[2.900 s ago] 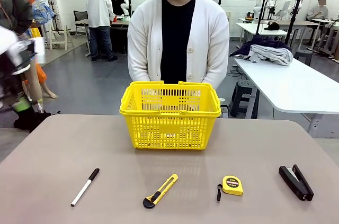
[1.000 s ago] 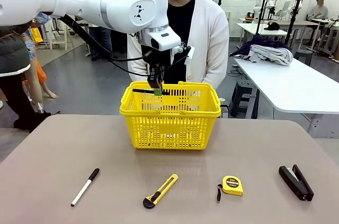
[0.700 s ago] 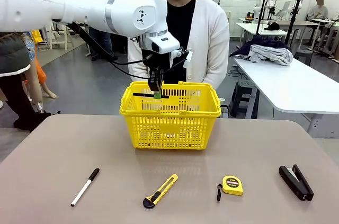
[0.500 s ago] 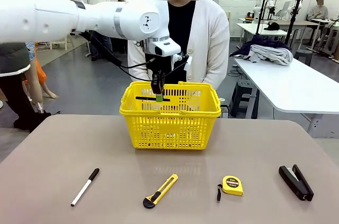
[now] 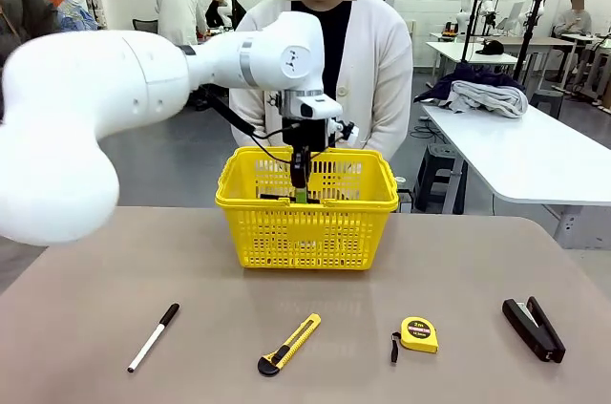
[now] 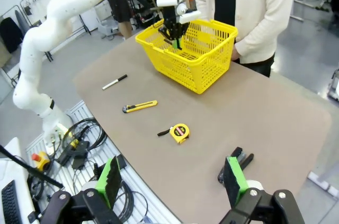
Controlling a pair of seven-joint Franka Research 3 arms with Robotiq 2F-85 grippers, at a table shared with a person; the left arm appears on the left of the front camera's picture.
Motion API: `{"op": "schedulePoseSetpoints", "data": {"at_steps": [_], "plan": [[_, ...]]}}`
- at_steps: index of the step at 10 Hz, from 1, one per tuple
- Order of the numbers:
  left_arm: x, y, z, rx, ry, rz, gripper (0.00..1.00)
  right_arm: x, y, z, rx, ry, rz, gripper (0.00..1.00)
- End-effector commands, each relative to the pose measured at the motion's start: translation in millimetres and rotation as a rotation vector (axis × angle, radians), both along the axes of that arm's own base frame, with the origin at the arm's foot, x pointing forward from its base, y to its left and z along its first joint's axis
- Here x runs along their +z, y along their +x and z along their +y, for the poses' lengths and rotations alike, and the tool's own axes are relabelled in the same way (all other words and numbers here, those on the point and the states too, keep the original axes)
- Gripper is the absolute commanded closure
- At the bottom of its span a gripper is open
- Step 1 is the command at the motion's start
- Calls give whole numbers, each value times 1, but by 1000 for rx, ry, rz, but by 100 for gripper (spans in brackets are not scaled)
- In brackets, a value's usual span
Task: Place the items the person wants into the basket.
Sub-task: Pick up the item the person points to and place it in the Market Basket.
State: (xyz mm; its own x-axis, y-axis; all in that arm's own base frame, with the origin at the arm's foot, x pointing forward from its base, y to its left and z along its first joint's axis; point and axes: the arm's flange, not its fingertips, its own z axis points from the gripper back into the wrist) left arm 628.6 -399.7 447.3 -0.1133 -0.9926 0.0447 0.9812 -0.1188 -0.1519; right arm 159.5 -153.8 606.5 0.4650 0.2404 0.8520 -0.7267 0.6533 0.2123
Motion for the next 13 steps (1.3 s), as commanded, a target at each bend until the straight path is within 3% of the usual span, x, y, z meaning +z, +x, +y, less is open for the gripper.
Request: {"op": "schedulePoseSetpoints", "data": {"at_steps": [1,6,7,8,9,11,12,13], "plan": [[7,36,-28,19,32,2,89,0,1,1,17,6,-8,0],[-24,34,-32,20,41,-14,89,0,1,1,17,6,-8,0],[-27,34,-32,14,38,-16,51,0,1,1,17,6,-8,0],[-26,33,-32,5,36,-17,29,0,1,1,17,6,-8,0],[-25,32,-32,-1,35,-20,0,0,1,1,17,6,-8,0],[-23,32,-31,-7,37,-21,0,0,1,1,17,6,-8,0],[-23,31,-31,-8,37,-22,7,0,1,1,17,6,-8,0],[-22,31,-31,-7,37,-21,0,0,1,1,17,6,-8,0]]}}
